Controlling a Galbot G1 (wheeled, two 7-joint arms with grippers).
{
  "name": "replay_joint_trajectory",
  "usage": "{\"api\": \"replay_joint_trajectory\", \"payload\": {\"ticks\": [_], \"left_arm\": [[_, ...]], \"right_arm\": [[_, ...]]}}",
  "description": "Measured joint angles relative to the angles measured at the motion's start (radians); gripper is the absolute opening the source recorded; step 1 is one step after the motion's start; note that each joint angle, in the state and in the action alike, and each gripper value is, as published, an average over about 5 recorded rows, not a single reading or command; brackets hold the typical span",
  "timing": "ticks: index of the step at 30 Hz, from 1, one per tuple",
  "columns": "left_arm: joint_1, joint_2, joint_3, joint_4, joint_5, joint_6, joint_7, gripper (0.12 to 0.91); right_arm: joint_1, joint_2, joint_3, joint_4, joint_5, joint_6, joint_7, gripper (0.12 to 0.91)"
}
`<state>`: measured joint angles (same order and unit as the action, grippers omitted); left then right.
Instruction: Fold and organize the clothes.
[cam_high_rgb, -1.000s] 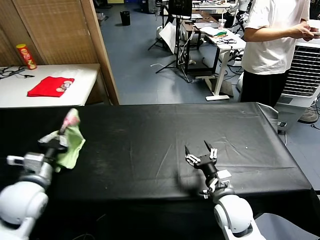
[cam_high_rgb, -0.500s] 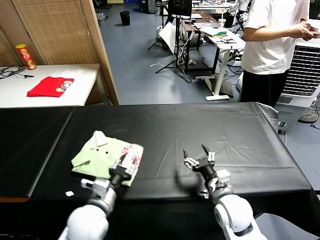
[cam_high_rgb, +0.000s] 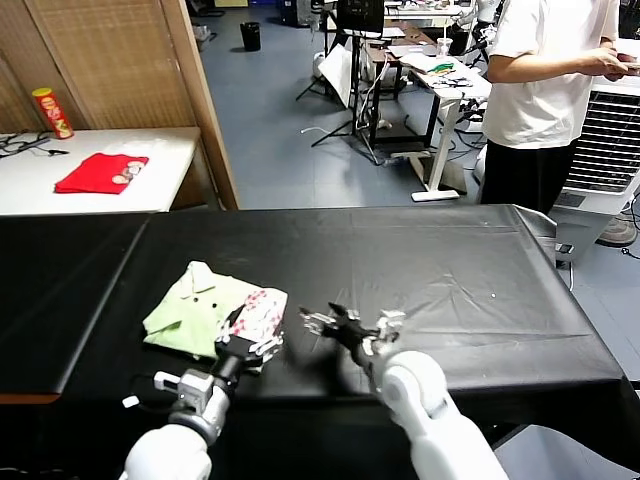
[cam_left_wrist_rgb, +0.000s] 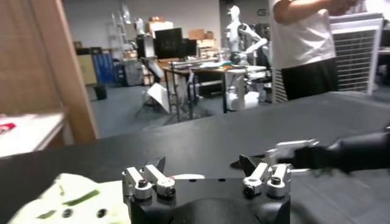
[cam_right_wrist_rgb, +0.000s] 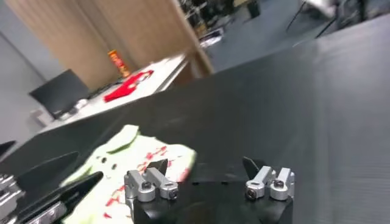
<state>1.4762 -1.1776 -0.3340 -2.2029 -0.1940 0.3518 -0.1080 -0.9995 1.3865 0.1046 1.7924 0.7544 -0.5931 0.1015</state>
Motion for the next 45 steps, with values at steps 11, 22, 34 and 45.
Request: {"api": "replay_joint_trajectory", "payload": {"ticks": [11, 22, 34, 45], "left_arm": [[0.093, -0.028, -0.076, -0.053, 0.036, -0.035, -0.015, 0.798], [0.171, -0.047, -0.16, -0.087, 0.058, -0.08, -0.039, 0.798], [0.16, -0.039, -0.184, -0.029, 0.018, -0.123, -0.074, 0.798], [0.151, 0.003, -0.182, 0.018, -0.092, -0.181, -0.079, 0.798]], "right_arm": [[0.114, 0.07, -0.066, -0.188, 0.065, 0.023, 0.011, 0.586], [0.175, 0.062, -0.106, -0.309, -0.137, 0.137, -0.14, 0.133], [0.203, -0.143, -0.079, -0.302, -0.919, 0.573, -0.34, 0.337], [-0.114, -0.306, 0.106, -0.026, -1.003, 0.719, -0.225, 0.792]]}}
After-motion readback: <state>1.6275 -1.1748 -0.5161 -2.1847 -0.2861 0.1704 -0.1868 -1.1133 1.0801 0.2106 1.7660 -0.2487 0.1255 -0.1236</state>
